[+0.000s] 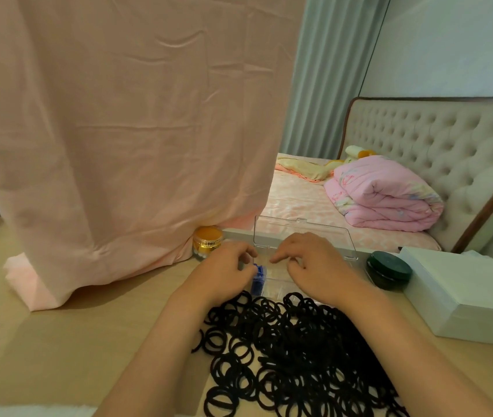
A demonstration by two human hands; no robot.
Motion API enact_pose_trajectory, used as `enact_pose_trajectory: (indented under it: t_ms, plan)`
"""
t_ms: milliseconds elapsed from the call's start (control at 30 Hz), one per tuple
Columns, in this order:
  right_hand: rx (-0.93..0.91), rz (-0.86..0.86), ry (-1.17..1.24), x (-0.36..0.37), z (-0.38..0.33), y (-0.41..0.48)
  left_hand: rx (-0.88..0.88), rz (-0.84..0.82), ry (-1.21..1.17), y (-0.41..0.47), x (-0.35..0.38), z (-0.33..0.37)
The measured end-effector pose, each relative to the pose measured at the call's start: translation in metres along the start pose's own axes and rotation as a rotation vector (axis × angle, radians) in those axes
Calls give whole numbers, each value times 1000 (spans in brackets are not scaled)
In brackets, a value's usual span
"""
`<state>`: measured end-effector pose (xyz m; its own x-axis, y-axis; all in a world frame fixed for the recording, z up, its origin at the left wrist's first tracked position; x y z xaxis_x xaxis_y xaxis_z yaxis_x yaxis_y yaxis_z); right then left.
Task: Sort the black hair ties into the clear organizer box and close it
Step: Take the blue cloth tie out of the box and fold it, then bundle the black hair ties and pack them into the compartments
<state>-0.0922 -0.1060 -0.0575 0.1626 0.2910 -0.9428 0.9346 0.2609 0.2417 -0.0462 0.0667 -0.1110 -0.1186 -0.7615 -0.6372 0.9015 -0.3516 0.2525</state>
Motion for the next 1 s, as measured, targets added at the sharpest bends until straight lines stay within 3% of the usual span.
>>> enact_pose_trajectory:
  t_ms: [100,267,400,467,700,867,1000]
  plan:
    - [53,-98,61,0,1,-29,60,13,87,-2,-6,18]
    - [80,-264,91,2,3,-65,72,-240,167,-28,16,48]
    - [81,-449,-172,20,-5,-75,38,-388,245,-51,32,53]
    - [66,-427,-252,29,-9,-73,24,-401,276,-59,33,49]
    - [75,-342,-72,27,4,-66,-24,-392,222,-57,36,50]
    - [181,-292,290,13,26,-65,18,-352,255,-47,42,52]
    - [257,-193,568,-3,38,-67,-31,-344,64,-37,35,54]
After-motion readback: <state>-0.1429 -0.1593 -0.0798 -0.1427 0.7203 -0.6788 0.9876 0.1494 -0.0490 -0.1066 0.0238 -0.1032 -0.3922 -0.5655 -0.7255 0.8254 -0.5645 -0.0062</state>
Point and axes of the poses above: each hand's wrist, its own y-axis towards the middle knuckle, its own x-axis out of the palm, z = x × y, the point moved 4 cm from there along y, towards the middle knuckle, and after that the axes turned 4 degrees about -y, right-handed, at the moved point
